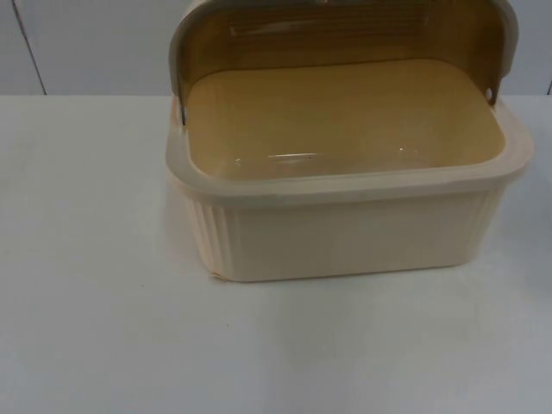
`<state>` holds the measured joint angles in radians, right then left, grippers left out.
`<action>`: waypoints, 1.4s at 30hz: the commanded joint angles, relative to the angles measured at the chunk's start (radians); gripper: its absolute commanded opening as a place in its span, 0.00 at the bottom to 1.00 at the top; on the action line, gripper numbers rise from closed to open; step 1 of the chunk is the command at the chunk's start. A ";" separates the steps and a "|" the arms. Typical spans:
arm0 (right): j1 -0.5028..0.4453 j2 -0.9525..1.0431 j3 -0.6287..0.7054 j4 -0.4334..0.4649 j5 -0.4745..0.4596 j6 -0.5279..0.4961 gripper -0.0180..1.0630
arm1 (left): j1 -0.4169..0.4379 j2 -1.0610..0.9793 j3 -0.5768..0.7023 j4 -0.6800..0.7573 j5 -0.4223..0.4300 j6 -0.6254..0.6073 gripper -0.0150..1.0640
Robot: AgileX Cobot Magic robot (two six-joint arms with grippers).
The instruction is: Open the box lid with the left hand, place the block into the box with the right hand, then close the box lid with the left hand.
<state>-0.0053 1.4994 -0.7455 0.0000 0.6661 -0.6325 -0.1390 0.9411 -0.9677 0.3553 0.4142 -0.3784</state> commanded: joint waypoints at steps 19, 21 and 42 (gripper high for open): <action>-0.054 0.161 0.113 0.006 -0.182 -0.075 0.98 | 0.000 0.000 0.005 -0.011 -0.001 -0.008 0.95; -0.054 0.172 0.113 0.000 -0.182 -0.075 0.98 | 0.000 0.000 0.005 -0.011 -0.001 -0.008 0.95; -0.081 0.129 0.113 -0.162 -0.210 0.135 0.03 | 0.000 0.000 0.005 -0.011 -0.001 -0.008 0.95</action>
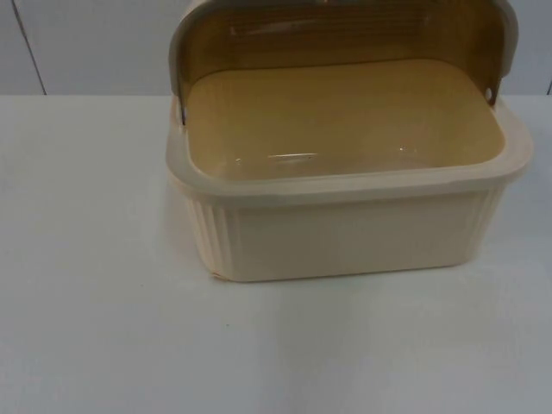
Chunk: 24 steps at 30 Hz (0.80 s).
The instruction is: Open the box lid with the left hand, place the block into the box with the right hand, then close the box lid with the left hand.
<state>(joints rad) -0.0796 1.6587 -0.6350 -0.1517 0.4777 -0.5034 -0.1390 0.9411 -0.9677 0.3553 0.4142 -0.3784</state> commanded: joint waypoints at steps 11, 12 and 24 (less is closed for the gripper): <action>-0.007 -0.291 0.003 0.001 -0.272 0.208 0.03 | 0.000 0.000 0.005 -0.018 -0.001 -0.008 0.95; -0.005 -0.324 0.003 0.001 -0.288 0.231 0.03 | 0.000 0.000 0.005 -0.018 -0.001 -0.008 0.95; 0.100 -0.607 -0.041 0.007 -0.229 0.490 0.03 | -0.063 0.000 0.005 -0.014 0.001 -0.008 0.95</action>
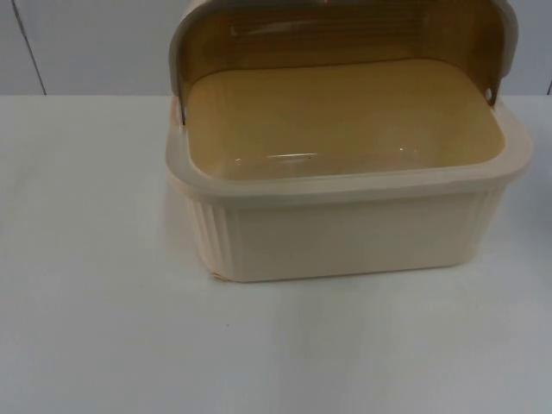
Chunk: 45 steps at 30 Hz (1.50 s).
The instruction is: Open the box lid with the left hand, place the block into the box with the right hand, then close the box lid with the left hand.
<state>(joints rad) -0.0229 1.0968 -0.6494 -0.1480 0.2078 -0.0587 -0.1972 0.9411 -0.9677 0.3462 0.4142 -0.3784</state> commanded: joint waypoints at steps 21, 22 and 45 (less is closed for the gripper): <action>0.484 -0.031 -0.101 0.003 -0.069 0.201 0.03 | -0.005 0.000 0.005 -0.005 0.001 -0.008 0.95; 0.492 -0.005 -0.101 0.003 -0.074 0.201 0.03 | -0.005 0.000 0.005 -0.005 0.001 -0.008 0.95; 0.498 0.595 -0.332 -0.007 -0.216 0.118 0.03 | -0.005 0.000 0.005 0.012 0.022 -0.008 0.95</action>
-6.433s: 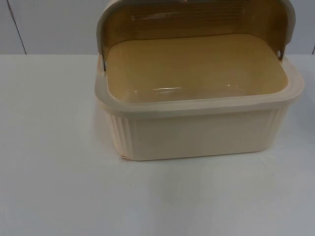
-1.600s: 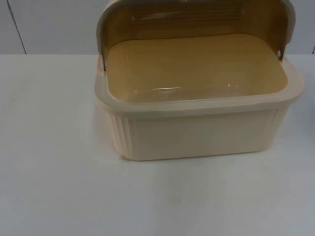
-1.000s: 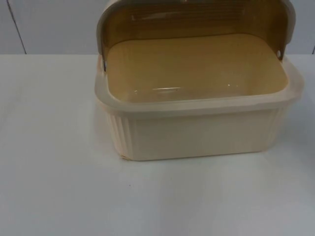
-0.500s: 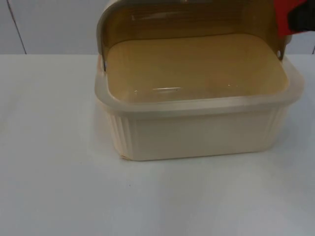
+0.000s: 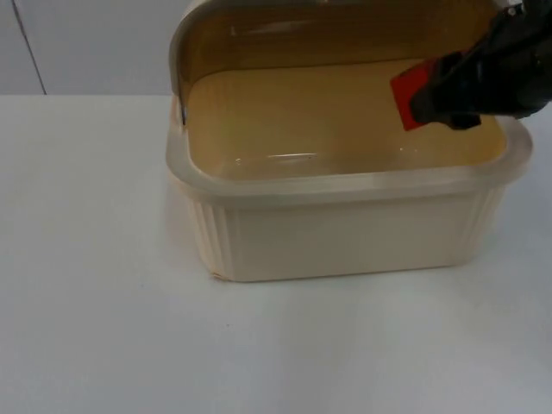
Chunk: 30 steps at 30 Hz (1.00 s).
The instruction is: Open the box lid with the left hand, place the block into the box with the right hand, then close the box lid with the left hand.
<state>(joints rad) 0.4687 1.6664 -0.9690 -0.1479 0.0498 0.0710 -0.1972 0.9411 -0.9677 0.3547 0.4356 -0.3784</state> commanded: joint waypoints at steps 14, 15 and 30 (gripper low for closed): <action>0.006 0.091 -0.013 -0.007 -0.145 -0.012 0.43 | -0.005 0.000 0.005 0.003 0.001 -0.008 0.95; 0.006 0.091 -0.013 -0.007 -0.152 -0.012 0.56 | -0.005 0.000 0.005 0.003 0.001 -0.008 0.95; 0.017 -0.022 -0.013 -0.005 0.065 -0.006 0.98 | -0.005 0.000 0.005 0.003 0.001 -0.008 0.95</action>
<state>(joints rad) 0.4776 1.6646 -0.9768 -0.1479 0.0824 0.0666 -0.1972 0.9411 -0.9677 0.3547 0.4356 -0.3784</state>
